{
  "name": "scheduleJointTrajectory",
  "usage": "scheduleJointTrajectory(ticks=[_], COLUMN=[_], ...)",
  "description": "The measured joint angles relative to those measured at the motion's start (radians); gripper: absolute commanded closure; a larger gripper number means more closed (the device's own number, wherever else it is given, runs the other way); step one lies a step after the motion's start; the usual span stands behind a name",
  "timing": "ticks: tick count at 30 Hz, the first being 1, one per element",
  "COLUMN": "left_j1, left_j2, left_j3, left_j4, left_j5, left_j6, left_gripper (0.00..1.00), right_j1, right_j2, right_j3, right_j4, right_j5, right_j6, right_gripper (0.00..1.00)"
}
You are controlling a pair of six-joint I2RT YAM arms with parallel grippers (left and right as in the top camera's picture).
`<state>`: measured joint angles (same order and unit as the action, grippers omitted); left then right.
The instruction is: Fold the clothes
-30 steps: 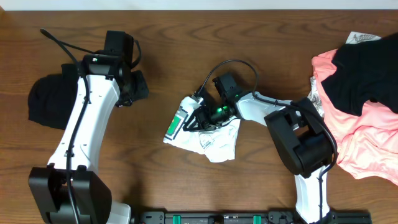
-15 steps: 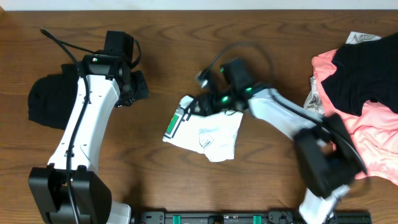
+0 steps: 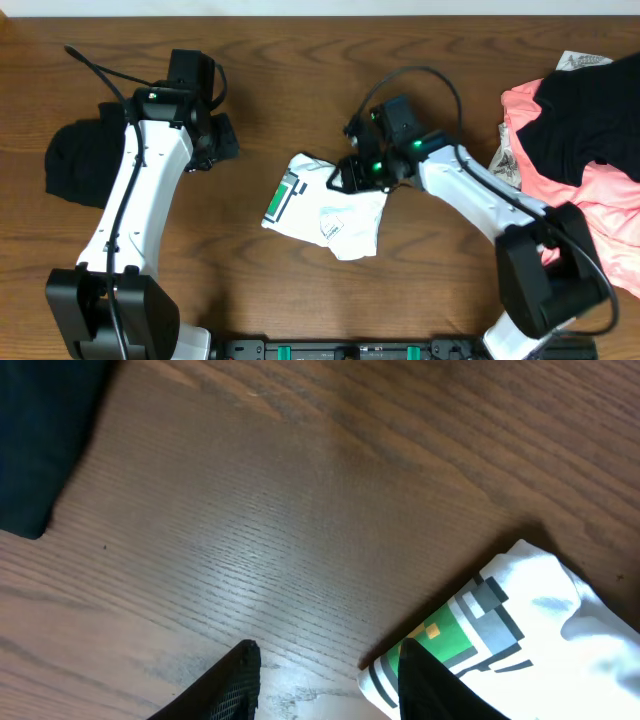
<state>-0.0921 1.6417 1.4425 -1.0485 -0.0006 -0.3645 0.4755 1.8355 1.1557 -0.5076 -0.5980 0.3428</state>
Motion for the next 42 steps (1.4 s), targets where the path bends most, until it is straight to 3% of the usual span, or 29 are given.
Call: scheduleJointTrajectory(ticks=[11,30,36,42], left_j1=[0.0,0.0,0.0,0.0], left_j2=[0.0,0.0,0.0,0.0], left_j3=[0.0,0.0,0.0,0.0], left_j4=[0.0,-0.004,-0.011,-0.011], left_j5=[0.0,0.0,0.0,0.0], left_j6=[0.0,0.0,0.003,0.003], left_gripper=[0.55,0.54,0.52,0.5], right_j1=[0.0,-0.002,0.0,0.0], right_j2=[0.083,0.097,-0.003,-0.234], right_j3=[-0.098,-0.095,-0.092,-0.032], right_j4=[0.169,0.164,0.061,-0.064], right_j5=[-0.063,-0.107,-0.056,0.031], right_j6=[-0.01,-0.041,-0.129,-0.229], right_gripper=[0.62,0.61,0.6,0.69])
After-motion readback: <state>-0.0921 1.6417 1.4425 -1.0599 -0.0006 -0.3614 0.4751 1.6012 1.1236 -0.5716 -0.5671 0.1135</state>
